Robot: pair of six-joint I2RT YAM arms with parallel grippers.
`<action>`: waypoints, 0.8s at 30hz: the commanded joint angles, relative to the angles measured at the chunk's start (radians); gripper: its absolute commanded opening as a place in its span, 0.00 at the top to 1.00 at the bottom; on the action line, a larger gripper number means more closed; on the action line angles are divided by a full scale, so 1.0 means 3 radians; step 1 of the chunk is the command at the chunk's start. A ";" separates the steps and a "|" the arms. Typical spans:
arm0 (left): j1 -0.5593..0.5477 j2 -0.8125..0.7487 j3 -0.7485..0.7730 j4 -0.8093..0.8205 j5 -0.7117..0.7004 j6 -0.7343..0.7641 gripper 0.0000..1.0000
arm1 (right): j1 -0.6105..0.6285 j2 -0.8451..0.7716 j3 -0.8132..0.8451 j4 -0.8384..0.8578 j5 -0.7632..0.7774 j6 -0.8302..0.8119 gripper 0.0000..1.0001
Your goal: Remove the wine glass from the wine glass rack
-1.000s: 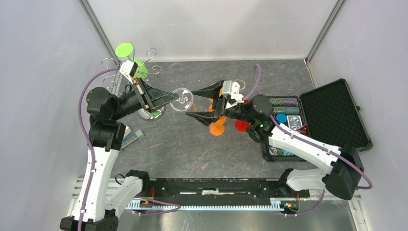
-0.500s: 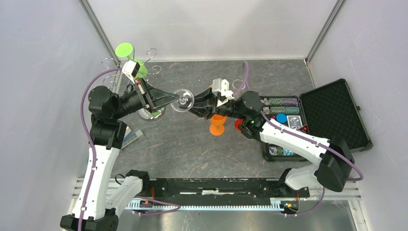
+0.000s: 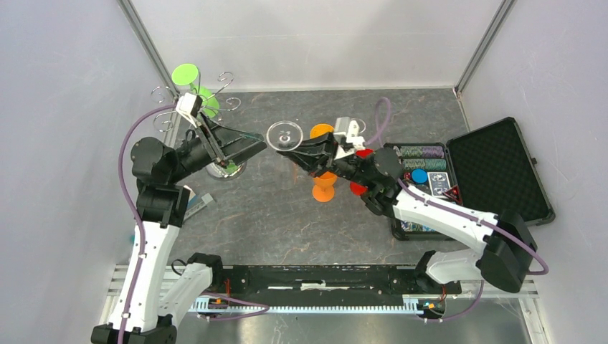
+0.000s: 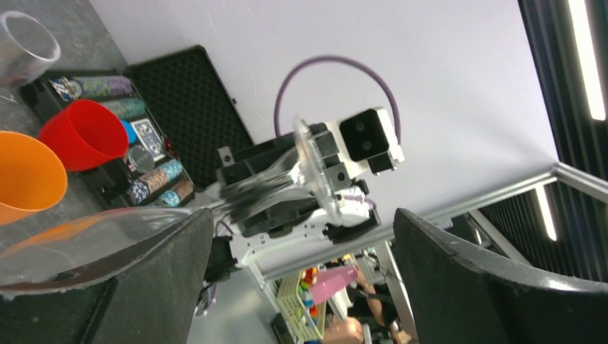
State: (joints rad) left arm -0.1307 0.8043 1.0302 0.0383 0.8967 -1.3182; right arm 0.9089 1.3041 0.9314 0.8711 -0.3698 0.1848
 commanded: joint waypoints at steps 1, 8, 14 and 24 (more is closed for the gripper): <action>-0.0004 -0.0079 -0.0290 0.0134 -0.0386 0.0017 0.00 | 0.0003 -0.0437 -0.0323 0.0894 0.0969 0.0224 1.00; -0.0111 -0.0002 -0.0746 0.0692 -0.0574 -0.0491 0.00 | 0.0005 -0.0709 -0.0683 0.1702 0.1989 0.0781 1.00; -0.0377 0.0061 -0.0786 0.0944 -0.0592 -0.0640 0.04 | 0.0002 -0.0650 -0.0687 0.2031 0.2240 0.1117 1.00; -0.0705 0.0207 -0.0857 0.1680 -0.0705 -0.0971 0.15 | 0.0004 -0.0510 -0.0683 0.2078 0.2375 0.1617 1.00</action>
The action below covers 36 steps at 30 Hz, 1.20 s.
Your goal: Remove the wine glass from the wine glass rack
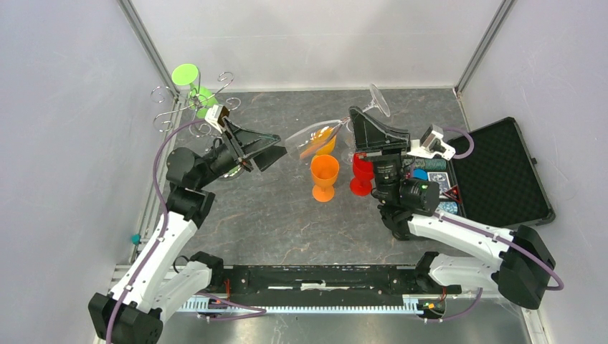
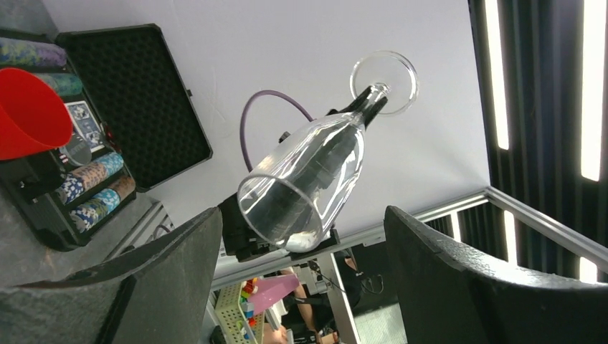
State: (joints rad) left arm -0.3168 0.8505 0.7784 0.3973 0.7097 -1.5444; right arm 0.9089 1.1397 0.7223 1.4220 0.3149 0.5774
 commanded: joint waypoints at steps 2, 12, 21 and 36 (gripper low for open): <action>-0.0117 0.0082 -0.0012 0.0633 -0.0080 -0.0267 0.19 | 0.0004 0.0059 -0.0013 0.0246 0.0100 0.0381 1.00; -0.0140 0.0128 -0.0121 0.0913 -0.0193 -0.0421 0.40 | 0.0003 0.0142 -0.0140 0.0241 0.0325 0.0456 1.00; -0.0253 0.0286 -0.0169 0.1461 -0.0142 -0.0818 0.41 | 0.0003 0.0318 -0.0117 0.0308 0.0416 0.0512 1.00; -0.0278 0.0386 -0.0210 0.1542 -0.0177 -0.0856 0.98 | 0.0003 0.0381 -0.0198 0.0496 0.0326 0.0473 1.00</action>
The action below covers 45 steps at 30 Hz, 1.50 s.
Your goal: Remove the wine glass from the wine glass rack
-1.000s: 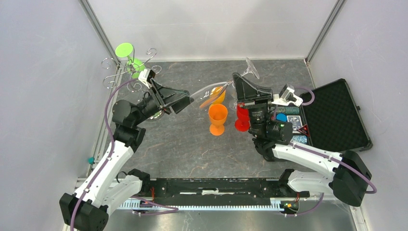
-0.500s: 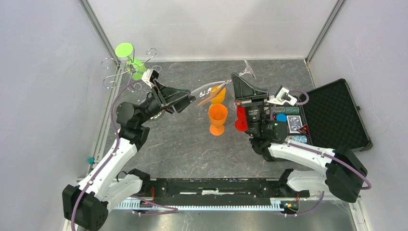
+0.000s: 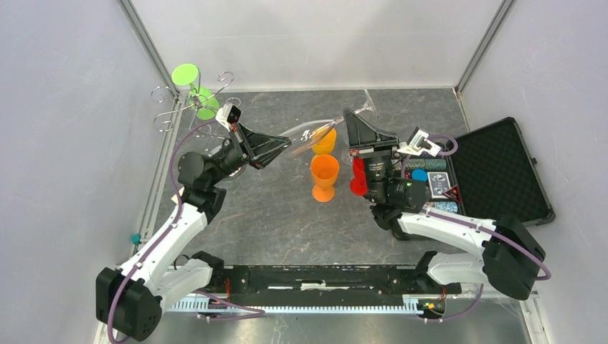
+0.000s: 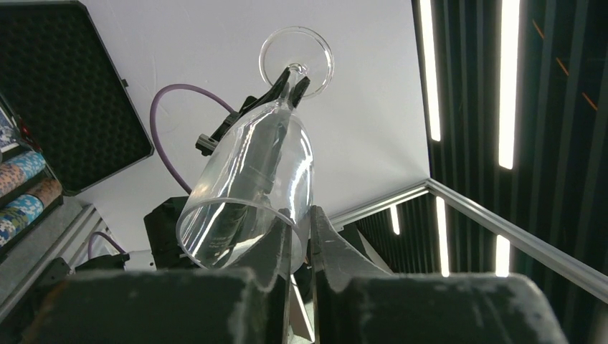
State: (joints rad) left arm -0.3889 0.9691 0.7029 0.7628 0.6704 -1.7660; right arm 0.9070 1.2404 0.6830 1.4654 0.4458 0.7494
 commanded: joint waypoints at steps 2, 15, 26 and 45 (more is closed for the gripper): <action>-0.0036 -0.0013 0.0040 0.0305 -0.0046 -0.0085 0.98 | 0.0009 0.0047 -0.0073 0.0350 -0.0110 -0.0098 1.00; -0.0035 0.0043 0.0074 0.0122 -0.0031 0.0151 0.77 | 0.0012 -0.0013 -0.0102 0.0230 -0.0110 -0.0026 1.00; -0.0037 0.0081 0.0129 0.0081 -0.0031 0.0253 0.98 | 0.0009 0.0023 -0.0021 0.0025 -0.0299 0.0219 1.00; -0.0031 -0.0092 0.0980 -0.1414 -0.0093 0.1615 0.98 | 0.0009 -0.0105 -0.0071 -0.0237 -0.0431 0.0376 0.41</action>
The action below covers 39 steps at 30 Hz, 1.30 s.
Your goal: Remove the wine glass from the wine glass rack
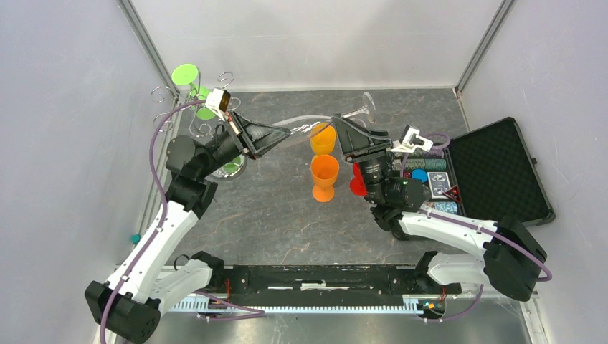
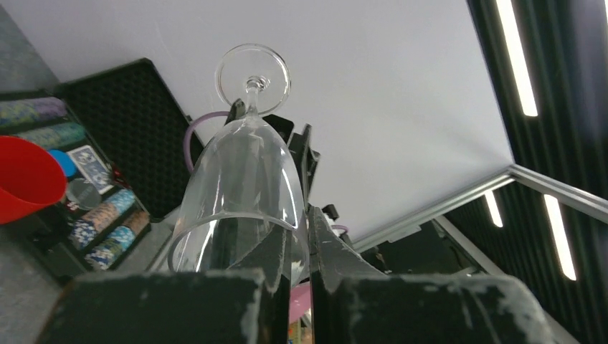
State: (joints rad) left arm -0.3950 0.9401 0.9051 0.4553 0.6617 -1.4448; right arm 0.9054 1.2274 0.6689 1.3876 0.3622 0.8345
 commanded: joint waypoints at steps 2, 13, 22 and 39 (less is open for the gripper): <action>-0.0013 0.0014 0.0477 -0.0731 -0.0165 0.0830 0.98 | 0.0011 -0.0087 -0.0072 0.0018 -0.0169 0.0126 0.36; -0.0013 0.0202 0.1679 -0.2698 -0.1107 0.2363 0.98 | 0.0014 -0.0335 -0.0306 -0.0298 -0.0270 -0.0003 0.21; -0.0018 0.0731 0.2578 -0.4254 -0.1785 0.3307 0.98 | 0.0015 -0.0932 -0.0347 -0.1567 0.0066 -0.0771 0.21; -0.0780 0.2365 0.3708 -0.5480 -0.3043 0.3794 0.98 | 0.0012 -0.1690 -0.0754 -0.2584 0.0629 -0.1148 0.21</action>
State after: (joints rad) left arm -0.5964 1.5558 1.9274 -1.0920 -0.1562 -0.3904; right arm 0.9054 0.7700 0.4675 0.6918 0.4904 0.5156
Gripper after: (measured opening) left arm 0.093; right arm 0.791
